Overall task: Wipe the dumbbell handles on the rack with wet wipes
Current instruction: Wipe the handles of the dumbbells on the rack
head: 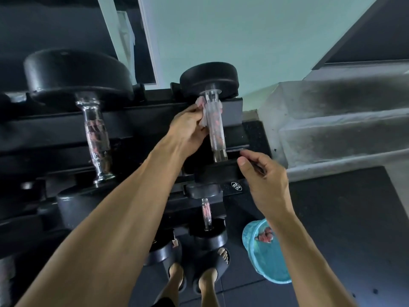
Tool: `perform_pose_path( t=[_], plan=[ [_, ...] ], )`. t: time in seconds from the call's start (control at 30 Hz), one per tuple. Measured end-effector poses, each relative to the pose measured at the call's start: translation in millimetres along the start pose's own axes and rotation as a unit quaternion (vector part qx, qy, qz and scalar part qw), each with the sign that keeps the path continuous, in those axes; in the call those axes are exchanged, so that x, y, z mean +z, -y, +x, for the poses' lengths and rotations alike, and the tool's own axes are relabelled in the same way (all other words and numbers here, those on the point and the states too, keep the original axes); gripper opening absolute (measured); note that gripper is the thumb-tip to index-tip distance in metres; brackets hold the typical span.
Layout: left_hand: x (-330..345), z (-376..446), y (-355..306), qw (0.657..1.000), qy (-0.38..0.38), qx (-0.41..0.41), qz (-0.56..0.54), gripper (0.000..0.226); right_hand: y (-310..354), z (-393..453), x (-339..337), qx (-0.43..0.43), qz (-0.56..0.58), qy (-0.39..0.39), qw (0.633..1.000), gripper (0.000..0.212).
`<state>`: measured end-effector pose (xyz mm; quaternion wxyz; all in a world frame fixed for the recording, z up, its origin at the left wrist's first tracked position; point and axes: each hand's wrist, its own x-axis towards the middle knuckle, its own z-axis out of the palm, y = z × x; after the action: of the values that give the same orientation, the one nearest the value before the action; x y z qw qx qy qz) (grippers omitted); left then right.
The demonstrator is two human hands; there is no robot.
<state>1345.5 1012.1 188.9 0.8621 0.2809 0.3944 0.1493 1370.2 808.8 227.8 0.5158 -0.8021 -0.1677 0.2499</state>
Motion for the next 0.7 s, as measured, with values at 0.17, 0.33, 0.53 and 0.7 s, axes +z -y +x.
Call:
perform_pose_path(
  t=[0.17, 0.33, 0.53, 0.7],
  plan=[
    [-14, -12, 16, 0.998, -0.030, -0.026, 0.046, 0.029, -3, -1, -1, -0.002, 0.006, 0.007, 1.000, 0.020],
    [2, 8, -13, 0.999, -0.030, -0.006, -0.009, 0.023, -5, -3, 3, 0.000, 0.010, 0.006, 1.000, 0.027],
    [-22, -33, 15, 0.979, 0.040, -0.045, 0.196, 0.027, -2, -6, 2, 0.003, -0.007, 0.009, 1.000, 0.027],
    [0, -18, -1, 0.999, -0.018, -0.003, 0.038, 0.048, -4, -5, 3, -0.001, -0.002, 0.006, 1.000, 0.025]
  ],
)
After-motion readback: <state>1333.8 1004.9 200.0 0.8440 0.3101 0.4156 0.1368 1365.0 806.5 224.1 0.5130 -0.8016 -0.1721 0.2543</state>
